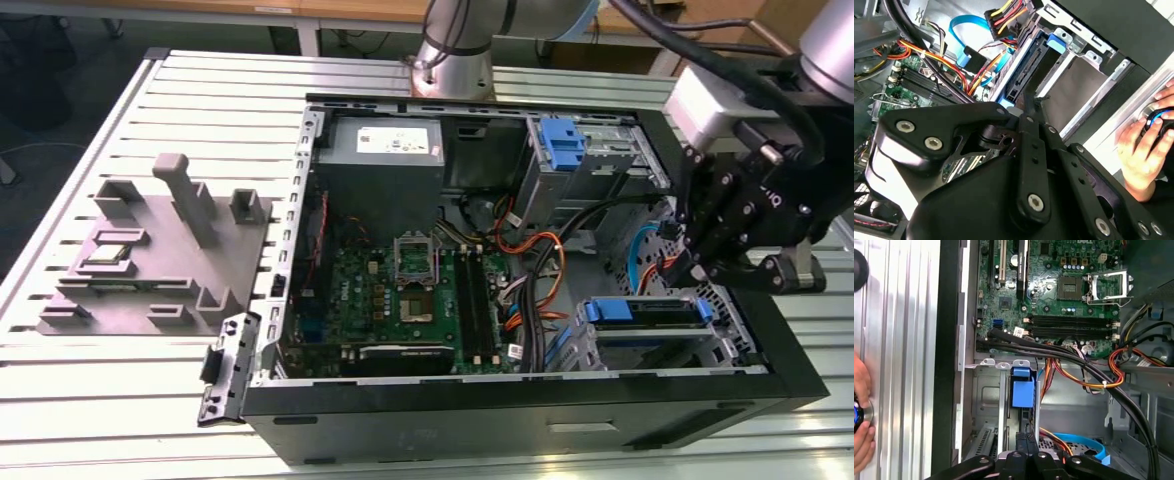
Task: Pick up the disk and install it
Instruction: 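Insert the first disk wire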
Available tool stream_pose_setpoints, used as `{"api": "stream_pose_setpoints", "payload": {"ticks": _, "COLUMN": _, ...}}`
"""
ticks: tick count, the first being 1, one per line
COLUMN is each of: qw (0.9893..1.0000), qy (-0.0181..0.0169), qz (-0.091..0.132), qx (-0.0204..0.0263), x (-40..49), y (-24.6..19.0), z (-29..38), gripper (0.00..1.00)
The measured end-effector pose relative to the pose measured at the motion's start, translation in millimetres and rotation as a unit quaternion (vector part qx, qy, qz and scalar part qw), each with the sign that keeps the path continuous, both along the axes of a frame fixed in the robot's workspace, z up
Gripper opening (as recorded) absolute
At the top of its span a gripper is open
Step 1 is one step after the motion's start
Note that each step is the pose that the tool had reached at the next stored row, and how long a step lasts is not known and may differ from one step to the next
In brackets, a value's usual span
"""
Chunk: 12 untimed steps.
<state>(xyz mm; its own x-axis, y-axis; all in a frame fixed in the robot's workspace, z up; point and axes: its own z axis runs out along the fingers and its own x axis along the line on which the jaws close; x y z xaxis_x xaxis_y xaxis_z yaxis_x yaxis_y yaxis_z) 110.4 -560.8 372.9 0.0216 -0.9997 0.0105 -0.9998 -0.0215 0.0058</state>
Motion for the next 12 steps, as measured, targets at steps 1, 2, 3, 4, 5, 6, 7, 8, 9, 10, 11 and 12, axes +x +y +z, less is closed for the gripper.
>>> {"api": "stream_pose_setpoints", "payload": {"ticks": 1, "qw": 1.0000, "qy": 0.0000, "qz": 0.000, "qx": -0.0003, "x": 0.0, "y": 0.1, "z": 2.0, "gripper": 0.10}}
{"api": "stream_pose_setpoints", "payload": {"ticks": 2, "qw": 1.0000, "qy": 0.0000, "qz": 0.000, "qx": -0.0005, "x": 0.0, "y": 0.0, "z": 3.7, "gripper": 0.10}}
{"api": "stream_pose_setpoints", "payload": {"ticks": 3, "qw": 1.0000, "qy": 0.0000, "qz": 0.000, "qx": -0.0007, "x": 0.0, "y": 0.1, "z": 4.6, "gripper": 0.10}}
{"api": "stream_pose_setpoints", "payload": {"ticks": 4, "qw": 1.0000, "qy": 0.0000, "qz": 0.002, "qx": -0.0009, "x": 0.0, "y": 0.1, "z": 4.5, "gripper": 0.10}}
{"api": "stream_pose_setpoints", "payload": {"ticks": 5, "qw": 1.0000, "qy": -0.0001, "qz": 0.007, "qx": -0.0013, "x": 0.0, "y": 0.0, "z": 4.4, "gripper": 0.10}}
{"api": "stream_pose_setpoints", "payload": {"ticks": 6, "qw": 0.9999, "qy": -0.0005, "qz": 0.014, "qx": -0.0017, "x": 0.1, "y": 0.0, "z": 4.2, "gripper": 0.10}}
{"api": "stream_pose_setpoints", "payload": {"ticks": 7, "qw": 0.9998, "qy": -0.0012, "qz": 0.021, "qx": -0.0019, "x": 0.1, "y": 0.1, "z": 4.1, "gripper": 0.10}}
{"api": "stream_pose_setpoints", "payload": {"ticks": 8, "qw": 0.9996, "qy": -0.0017, "qz": 0.027, "qx": -0.0021, "x": 0.1, "y": 0.1, "z": 3.9, "gripper": 0.10}}
{"api": "stream_pose_setpoints", "payload": {"ticks": 9, "qw": 0.9995, "qy": -0.0019, "qz": 0.032, "qx": -0.0022, "x": 0.1, "y": 0.1, "z": 3.8, "gripper": 0.10}}
{"api": "stream_pose_setpoints", "payload": {"ticks": 10, "qw": 0.9993, "qy": -0.0020, "qz": 0.038, "qx": -0.0023, "x": 0.1, "y": 0.1, "z": 3.8, "gripper": 0.10}}
{"api": "stream_pose_setpoints", "payload": {"ticks": 11, "qw": 0.9990, "qy": -0.0020, "qz": 0.044, "qx": -0.0023, "x": 0.1, "y": 0.1, "z": 3.7, "gripper": 0.10}}
{"api": "stream_pose_setpoints", "payload": {"ticks": 12, "qw": 0.9986, "qy": -0.0021, "qz": 0.052, "qx": -0.0022, "x": 0.2, "y": 0.1, "z": 3.5, "gripper": 0.10}}
